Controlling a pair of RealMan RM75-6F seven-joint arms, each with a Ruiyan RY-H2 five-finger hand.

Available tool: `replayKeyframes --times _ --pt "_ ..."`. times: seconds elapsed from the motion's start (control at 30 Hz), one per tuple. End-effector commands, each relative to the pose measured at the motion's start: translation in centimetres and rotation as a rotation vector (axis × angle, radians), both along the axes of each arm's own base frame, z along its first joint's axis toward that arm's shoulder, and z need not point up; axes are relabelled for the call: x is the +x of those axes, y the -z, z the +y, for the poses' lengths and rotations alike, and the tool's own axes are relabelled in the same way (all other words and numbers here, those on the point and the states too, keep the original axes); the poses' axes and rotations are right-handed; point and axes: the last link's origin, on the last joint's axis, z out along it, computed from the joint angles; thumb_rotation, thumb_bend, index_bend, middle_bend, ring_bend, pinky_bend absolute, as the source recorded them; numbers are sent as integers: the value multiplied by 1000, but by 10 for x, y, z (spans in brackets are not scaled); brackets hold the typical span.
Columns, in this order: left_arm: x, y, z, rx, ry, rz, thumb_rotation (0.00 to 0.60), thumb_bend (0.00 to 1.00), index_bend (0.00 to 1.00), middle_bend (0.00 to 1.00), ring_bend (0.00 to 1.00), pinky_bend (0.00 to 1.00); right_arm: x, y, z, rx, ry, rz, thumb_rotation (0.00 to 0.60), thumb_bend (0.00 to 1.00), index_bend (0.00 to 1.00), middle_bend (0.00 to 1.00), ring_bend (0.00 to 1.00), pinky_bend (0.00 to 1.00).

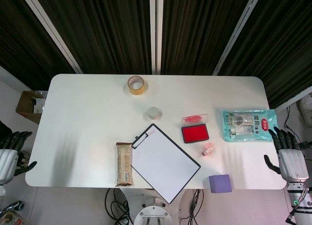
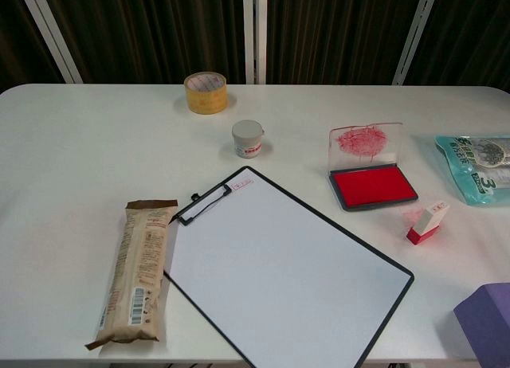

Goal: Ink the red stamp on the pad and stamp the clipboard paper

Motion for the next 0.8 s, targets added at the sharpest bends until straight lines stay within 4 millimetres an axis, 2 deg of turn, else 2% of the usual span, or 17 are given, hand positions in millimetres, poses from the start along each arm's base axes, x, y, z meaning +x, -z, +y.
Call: replayKeyframes --times 0.03,0.6,0.63,0.67,0.73,0.77,0.8 --pt "0 0 1 1 3 1 597 0 153 162 133 248 0 1 0 4 2 -1 600 266 0 0 0 0" --pt "2 6 5 -20 1 -13 598 0 153 162 132 248 9 -1 -1 21 -36 15 600 268 0 0 0 1" --pt "1 6 5 -19 1 -12 597 0 153 162 132 248 10 -2 -2 15 -41 23 600 268 0 0 18 42" --pt "1 6 4 -16 1 -13 596 0 153 162 132 248 12 -3 -4 11 -55 31 600 268 0 0 106 195" --pt "0 6 4 -13 -2 -19 595 0 153 162 132 248 13 -2 -5 21 -52 26 600 268 0 9 348 593" --pt "-1 7 3 -16 -6 -22 598 0 153 162 132 248 15 -1 -5 40 -49 30 600 268 0 25 461 753" --pt "-1 8 3 -21 -7 -21 597 0 153 162 132 248 18 0 -6 52 -51 30 600 268 0 52 528 841"
